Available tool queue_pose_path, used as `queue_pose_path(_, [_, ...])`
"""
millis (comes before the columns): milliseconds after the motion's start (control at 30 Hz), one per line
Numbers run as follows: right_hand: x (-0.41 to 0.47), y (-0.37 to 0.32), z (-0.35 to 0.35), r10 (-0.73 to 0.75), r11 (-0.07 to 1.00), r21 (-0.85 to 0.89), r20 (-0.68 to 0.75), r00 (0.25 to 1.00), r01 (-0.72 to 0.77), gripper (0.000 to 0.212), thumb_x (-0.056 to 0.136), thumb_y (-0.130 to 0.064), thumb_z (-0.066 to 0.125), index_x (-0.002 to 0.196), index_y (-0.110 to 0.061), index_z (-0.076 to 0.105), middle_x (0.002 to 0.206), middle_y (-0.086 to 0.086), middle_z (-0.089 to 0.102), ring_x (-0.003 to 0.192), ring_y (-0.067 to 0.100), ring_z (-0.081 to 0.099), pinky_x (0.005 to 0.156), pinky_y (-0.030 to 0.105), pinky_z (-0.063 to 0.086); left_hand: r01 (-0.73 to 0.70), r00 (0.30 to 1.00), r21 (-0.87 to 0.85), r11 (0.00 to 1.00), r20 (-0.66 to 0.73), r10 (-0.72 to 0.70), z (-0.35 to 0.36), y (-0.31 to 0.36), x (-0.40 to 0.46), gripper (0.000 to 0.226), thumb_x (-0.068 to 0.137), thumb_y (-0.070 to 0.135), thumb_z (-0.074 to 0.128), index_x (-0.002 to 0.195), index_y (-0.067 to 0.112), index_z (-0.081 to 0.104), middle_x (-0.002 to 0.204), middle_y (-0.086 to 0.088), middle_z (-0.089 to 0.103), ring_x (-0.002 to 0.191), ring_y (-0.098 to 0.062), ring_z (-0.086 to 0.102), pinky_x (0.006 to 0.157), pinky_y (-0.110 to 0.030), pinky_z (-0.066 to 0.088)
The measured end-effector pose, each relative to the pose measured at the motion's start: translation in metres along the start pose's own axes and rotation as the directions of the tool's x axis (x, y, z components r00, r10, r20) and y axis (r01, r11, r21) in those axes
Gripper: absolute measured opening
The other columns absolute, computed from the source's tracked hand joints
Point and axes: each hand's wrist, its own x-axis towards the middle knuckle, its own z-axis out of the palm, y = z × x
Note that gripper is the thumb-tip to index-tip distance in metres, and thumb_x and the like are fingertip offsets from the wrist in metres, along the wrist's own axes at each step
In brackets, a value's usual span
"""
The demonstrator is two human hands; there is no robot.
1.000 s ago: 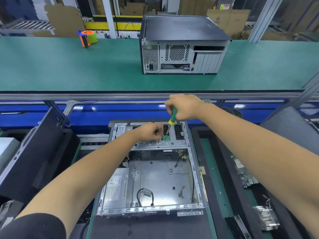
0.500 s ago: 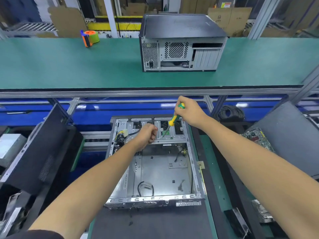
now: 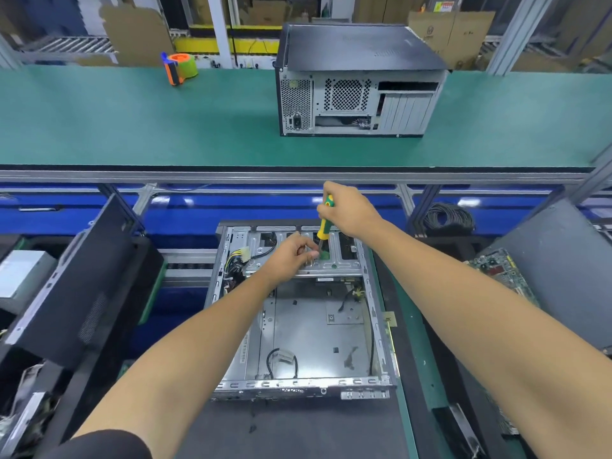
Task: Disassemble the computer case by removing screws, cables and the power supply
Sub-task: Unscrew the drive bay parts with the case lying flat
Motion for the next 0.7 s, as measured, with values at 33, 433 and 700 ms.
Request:
queue_pose_path(33, [0.001, -0.001, 0.002, -0.002, 1.0, -0.021, 0.007, 1.0, 0.002, 0.019, 0.091, -0.031, 0.059, 0.092, -0.015, 0.049, 0.079, 0.008, 0.063, 0.064, 0.027, 0.052, 0.056, 0.037, 0.041, 0.001, 1.0, 0.016, 1.0, -0.001, -0.001, 0.001, -0.001, 0.001, 0.01, 0.1, 0.015, 0.066, 0.105, 0.006, 0.067, 0.087, 0.003, 0.042, 0.069, -0.006, 0.045, 0.064, -0.01, 0.04])
queue_pose_path(433, [0.011, -0.011, 0.007, -0.029, 0.988, -0.152, 0.079, 0.996, 0.041, 0.022, 0.095, -0.033, 0.058, 0.092, -0.013, 0.047, 0.071, 0.005, 0.054, 0.061, 0.024, 0.044, 0.054, 0.035, 0.034, -0.024, 1.0, 0.047, 0.999, 0.017, 0.024, 0.002, -0.006, 0.001, 0.005, 0.1, 0.01, 0.065, 0.098, 0.005, 0.065, 0.099, -0.017, 0.053, 0.073, -0.015, 0.052, 0.068, -0.015, 0.043])
queue_pose_path(700, [0.013, -0.02, 0.009, -0.067, 0.972, -0.216, 0.097, 0.993, 0.087, 0.022, 0.094, -0.033, 0.058, 0.089, -0.017, 0.045, 0.071, 0.001, 0.052, 0.058, 0.019, 0.044, 0.052, 0.033, 0.031, -0.033, 0.999, 0.067, 0.997, 0.026, 0.032, 0.001, -0.008, 0.002, 0.009, 0.099, 0.012, 0.066, 0.103, 0.004, 0.069, 0.1, -0.017, 0.055, 0.081, -0.02, 0.053, 0.078, -0.034, 0.047])
